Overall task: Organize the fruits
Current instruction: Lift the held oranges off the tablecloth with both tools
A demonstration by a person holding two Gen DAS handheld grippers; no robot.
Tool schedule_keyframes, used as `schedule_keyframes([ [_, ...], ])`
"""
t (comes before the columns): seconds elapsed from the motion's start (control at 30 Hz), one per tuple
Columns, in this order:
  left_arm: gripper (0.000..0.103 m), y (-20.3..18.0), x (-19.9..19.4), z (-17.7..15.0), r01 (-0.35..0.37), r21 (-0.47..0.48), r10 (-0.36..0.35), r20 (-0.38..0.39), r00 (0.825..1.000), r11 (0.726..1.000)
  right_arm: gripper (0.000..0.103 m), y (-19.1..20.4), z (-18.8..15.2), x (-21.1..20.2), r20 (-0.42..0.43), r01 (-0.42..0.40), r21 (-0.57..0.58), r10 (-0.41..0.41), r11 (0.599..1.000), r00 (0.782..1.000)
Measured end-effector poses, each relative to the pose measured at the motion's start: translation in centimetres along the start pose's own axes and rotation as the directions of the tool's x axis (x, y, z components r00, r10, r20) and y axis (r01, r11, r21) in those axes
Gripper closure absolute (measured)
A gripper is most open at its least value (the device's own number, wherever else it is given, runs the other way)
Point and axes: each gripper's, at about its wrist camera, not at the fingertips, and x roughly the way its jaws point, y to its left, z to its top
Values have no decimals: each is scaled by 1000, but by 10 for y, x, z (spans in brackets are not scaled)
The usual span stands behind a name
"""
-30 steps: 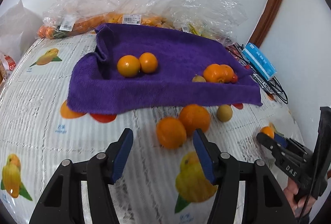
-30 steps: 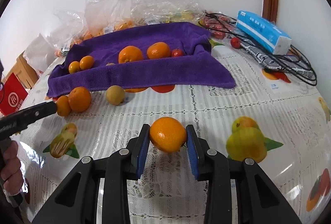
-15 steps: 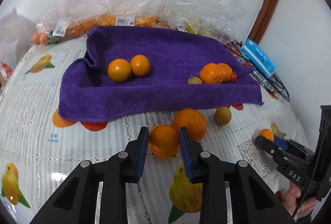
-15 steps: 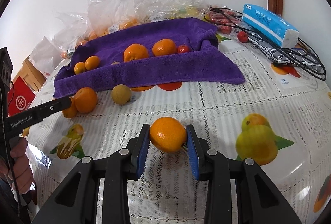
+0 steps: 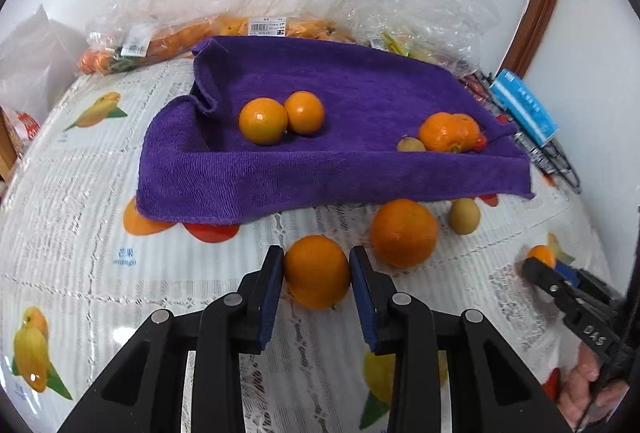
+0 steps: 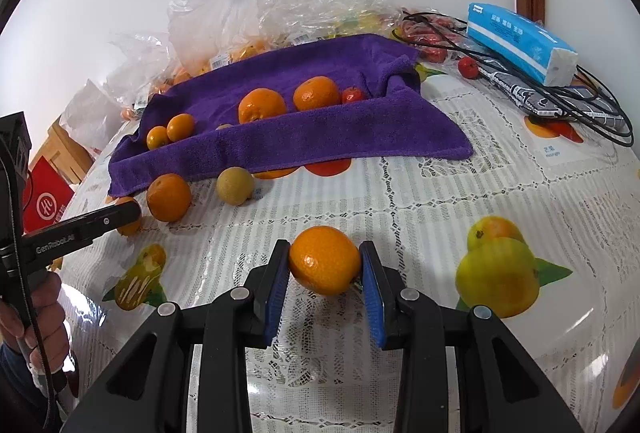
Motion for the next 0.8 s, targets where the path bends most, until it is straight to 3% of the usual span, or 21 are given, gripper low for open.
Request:
schedule_keyframes([
  [0.13,71,-10,6,-5,-63,56,62,29,998,996,68,0,0,1,-3,-1,2,1,1000,1000],
  [0.43,71,-1,4,-4,-4,16,3,36,999,1000,68,-3,0,4,-12,-49,19,49,999,999],
  [0.8,72,8,0,-6,22,-29,-20,62,998,999,68,7,-1,5,-25,-15,-45,13,999,1000],
])
